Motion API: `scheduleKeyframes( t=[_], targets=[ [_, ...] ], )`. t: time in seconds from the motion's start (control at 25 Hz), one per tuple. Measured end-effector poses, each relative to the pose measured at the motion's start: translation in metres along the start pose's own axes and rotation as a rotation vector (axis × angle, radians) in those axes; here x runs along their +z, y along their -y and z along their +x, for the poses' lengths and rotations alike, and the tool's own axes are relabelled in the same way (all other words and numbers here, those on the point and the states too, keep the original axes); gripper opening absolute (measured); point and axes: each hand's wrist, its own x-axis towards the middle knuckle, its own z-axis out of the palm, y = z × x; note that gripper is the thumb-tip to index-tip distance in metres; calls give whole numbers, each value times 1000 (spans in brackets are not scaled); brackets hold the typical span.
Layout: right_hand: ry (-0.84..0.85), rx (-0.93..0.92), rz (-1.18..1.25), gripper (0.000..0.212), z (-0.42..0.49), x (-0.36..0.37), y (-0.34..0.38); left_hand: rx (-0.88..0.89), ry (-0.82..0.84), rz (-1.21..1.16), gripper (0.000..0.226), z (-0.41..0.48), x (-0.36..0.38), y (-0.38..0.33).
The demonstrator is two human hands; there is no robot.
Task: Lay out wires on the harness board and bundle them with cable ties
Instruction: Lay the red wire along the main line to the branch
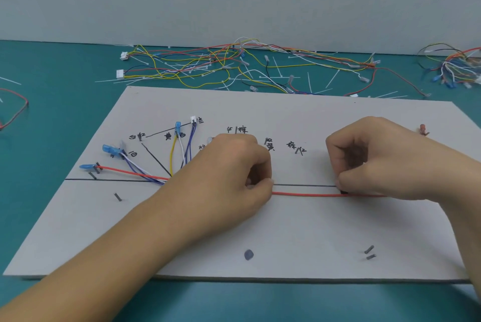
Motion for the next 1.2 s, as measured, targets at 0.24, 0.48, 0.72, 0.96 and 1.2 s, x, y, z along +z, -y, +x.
scheduleKeyframes(
  t=[0.24, 0.48, 0.72, 0.96, 1.2],
  targets=[
    [16, -13, 7, 22, 2, 3, 0, 47, 85, 77, 8, 2, -6, 4],
    [11, -38, -21, 19, 3, 5, -1, 60, 67, 83, 8, 2, -5, 3],
    [-187, -84, -6, 20, 5, 14, 2, 74, 56, 67, 9, 0, -4, 4],
    [-222, -85, 54, 22, 10, 23, 5, 72, 60, 64, 9, -1, -4, 6],
    [-198, -64, 45, 21, 13, 26, 3, 72, 63, 56, 11, -3, -6, 5]
  ],
)
